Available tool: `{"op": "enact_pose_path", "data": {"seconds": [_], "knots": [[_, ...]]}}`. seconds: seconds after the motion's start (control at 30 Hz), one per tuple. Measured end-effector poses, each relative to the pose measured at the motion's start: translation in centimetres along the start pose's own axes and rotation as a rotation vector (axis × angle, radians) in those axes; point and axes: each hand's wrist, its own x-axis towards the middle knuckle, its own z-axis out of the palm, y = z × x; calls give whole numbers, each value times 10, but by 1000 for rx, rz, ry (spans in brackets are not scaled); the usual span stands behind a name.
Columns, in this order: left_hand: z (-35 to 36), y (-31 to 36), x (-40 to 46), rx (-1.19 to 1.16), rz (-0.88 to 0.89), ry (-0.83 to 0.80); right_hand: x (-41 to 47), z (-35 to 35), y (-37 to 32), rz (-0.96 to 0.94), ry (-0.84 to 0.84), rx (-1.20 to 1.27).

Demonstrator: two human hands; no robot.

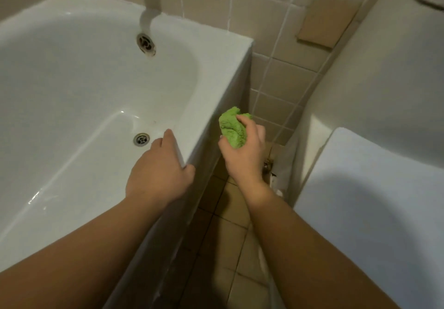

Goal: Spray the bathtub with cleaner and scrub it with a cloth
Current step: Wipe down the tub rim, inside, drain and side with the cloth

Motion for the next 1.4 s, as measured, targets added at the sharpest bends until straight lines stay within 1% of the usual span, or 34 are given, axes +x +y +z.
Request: {"op": "enact_pose_path", "data": {"seconds": [0.2,0.27,0.3,0.37,0.43,0.5,0.57,0.63,0.73,0.83,0.97,1.1,1.27,1.4], "knots": [[-10,13,-6,2,73,19,-13,-65,-51,80,-48,-36],[-13,17,-17,33,60,10,-25,-94,-70,81,-86,-105],[-15,20,-23,57,34,-7,-31,-108,-76,89,-110,-136],[-20,28,-38,102,-46,-54,-46,-135,-83,107,-148,-108],[-27,45,-55,95,-99,-116,-60,-164,-84,126,-172,-92],[-38,75,-72,68,-95,-191,-71,-194,-87,186,-186,-98],[-49,114,-89,41,-27,-251,-82,-228,-97,240,-183,-96],[-61,157,-106,-6,79,-300,-91,-264,-108,238,-166,-99],[-77,226,-129,-64,238,-315,-96,-326,-121,262,-125,-138],[-85,283,-145,-95,345,-341,-96,-383,-126,302,-45,-183],[-89,335,-157,-78,466,-391,-99,-446,-133,351,57,-234],[-104,381,-173,-22,574,-465,-116,-506,-153,397,151,-287],[-137,436,-218,28,745,-550,-164,-575,-195,486,286,-336],[-149,477,-262,57,899,-619,-212,-617,-224,577,454,-359]]}}
